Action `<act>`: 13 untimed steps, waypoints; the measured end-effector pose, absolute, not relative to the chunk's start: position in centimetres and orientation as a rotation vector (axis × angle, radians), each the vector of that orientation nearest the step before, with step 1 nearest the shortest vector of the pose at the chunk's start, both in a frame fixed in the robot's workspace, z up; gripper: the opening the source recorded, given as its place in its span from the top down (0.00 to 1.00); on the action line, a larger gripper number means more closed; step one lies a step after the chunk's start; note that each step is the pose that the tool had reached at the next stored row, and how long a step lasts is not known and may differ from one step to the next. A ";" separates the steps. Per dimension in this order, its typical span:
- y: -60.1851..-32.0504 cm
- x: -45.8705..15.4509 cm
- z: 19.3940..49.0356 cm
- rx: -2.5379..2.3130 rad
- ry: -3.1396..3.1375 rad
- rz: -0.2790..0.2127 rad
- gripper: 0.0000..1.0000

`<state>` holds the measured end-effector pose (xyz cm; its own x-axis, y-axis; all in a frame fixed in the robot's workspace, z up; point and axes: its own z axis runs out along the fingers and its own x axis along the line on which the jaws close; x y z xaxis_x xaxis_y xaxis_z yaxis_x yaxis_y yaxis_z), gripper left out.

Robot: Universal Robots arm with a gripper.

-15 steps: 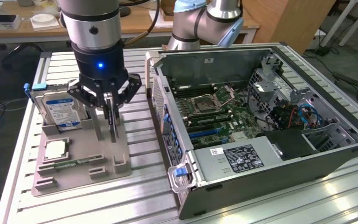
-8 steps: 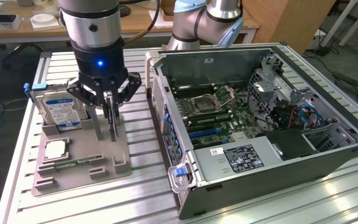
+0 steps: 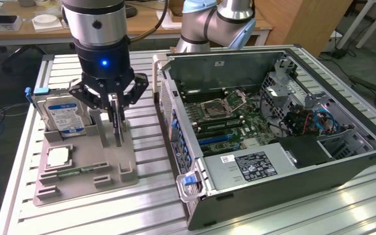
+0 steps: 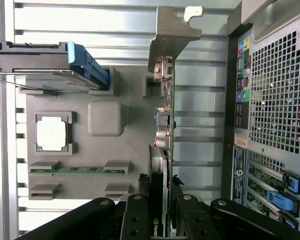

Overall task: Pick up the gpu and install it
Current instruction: 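Pick up the gpu and move the gpu toward the slot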

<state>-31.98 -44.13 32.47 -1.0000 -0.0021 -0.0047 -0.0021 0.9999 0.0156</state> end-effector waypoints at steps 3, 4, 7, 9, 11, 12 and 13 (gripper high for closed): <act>-44.1 -32.0 32.6 -0.003 3.137 0.024 0.74; -44.1 -32.0 32.7 -0.003 3.137 0.024 0.74; -44.1 -32.0 32.8 -0.003 3.137 0.024 0.74; -44.1 -32.0 32.9 -0.003 3.137 0.024 0.74; -44.1 -32.0 32.9 -0.003 3.137 0.024 0.74; -44.1 -32.0 33.0 -0.003 3.137 0.025 0.74; -44.1 -32.0 33.0 -0.003 3.137 0.024 0.74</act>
<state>-31.98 -44.13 33.01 -1.0000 -0.0021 -0.0047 -0.0022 0.9999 0.0155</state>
